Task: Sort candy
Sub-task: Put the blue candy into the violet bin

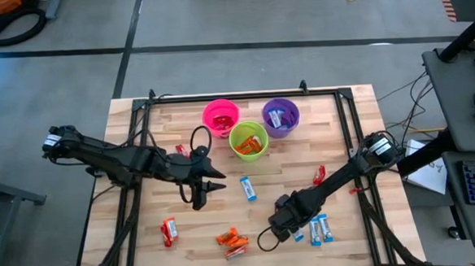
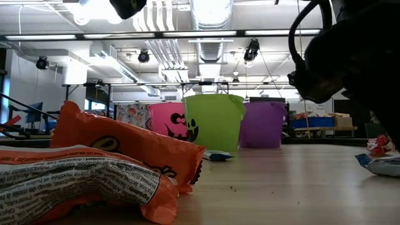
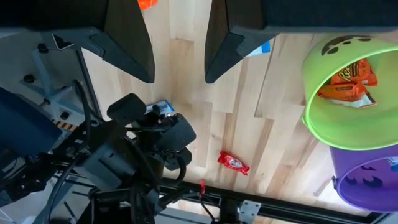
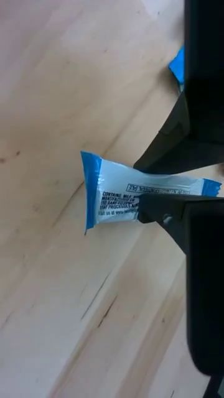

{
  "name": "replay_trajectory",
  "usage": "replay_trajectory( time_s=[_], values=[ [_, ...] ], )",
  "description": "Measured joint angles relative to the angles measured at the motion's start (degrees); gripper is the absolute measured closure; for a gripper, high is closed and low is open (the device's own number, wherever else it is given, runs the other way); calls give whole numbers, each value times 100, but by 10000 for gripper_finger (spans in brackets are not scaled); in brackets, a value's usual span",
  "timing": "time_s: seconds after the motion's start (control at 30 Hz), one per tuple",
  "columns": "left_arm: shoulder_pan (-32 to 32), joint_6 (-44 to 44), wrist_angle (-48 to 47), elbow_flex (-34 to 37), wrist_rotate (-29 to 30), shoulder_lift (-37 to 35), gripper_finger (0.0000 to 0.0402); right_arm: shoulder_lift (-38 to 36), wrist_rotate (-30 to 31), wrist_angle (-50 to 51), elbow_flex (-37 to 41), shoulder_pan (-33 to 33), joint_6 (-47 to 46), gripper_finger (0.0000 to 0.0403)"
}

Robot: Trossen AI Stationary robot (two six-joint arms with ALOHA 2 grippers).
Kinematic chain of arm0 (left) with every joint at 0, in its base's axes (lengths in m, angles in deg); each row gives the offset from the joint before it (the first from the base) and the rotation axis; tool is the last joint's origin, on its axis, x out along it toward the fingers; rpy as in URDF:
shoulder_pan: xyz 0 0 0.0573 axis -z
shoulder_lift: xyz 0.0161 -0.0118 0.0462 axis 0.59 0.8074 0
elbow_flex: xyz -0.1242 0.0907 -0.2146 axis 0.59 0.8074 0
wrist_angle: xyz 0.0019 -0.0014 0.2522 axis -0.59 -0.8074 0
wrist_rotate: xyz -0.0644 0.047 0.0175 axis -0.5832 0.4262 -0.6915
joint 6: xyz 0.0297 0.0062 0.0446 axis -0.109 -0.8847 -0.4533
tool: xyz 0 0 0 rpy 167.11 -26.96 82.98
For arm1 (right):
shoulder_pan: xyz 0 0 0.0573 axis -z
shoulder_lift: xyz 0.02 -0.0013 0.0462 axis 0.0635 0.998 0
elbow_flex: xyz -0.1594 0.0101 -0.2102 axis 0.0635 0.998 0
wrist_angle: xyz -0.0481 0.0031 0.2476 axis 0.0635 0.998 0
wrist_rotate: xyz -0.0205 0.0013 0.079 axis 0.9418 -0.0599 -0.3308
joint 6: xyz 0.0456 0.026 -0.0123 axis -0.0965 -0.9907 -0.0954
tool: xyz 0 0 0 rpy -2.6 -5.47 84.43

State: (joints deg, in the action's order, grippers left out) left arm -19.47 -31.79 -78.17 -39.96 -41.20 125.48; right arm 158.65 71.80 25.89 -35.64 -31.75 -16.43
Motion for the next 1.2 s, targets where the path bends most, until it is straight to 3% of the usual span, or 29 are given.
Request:
replay_trajectory(
  time_s=[0.23,0.6,0.7,0.83,0.93,1.1,1.2],
  values=[
    [0,2,112,0,4,0,277,-393,411,125,-50,93,56,361],
    [-24,46,231,0,523,0,277,-2028,1758,226,-65,891,858,361],
    [-33,231,218,-6,619,-4,277,-2394,1595,227,-63,1209,1056,361],
    [-34,328,244,-87,670,-7,277,-2541,764,245,-56,1398,1384,360],
    [-35,328,228,-92,716,-9,277,-2406,470,199,-48,1295,2773,360],
    [-39,326,226,-92,756,-16,277,-2128,888,507,-40,783,6992,355],
    [-39,414,227,-92,757,-27,277,-1908,863,358,-34,778,7659,347]
  ],
)
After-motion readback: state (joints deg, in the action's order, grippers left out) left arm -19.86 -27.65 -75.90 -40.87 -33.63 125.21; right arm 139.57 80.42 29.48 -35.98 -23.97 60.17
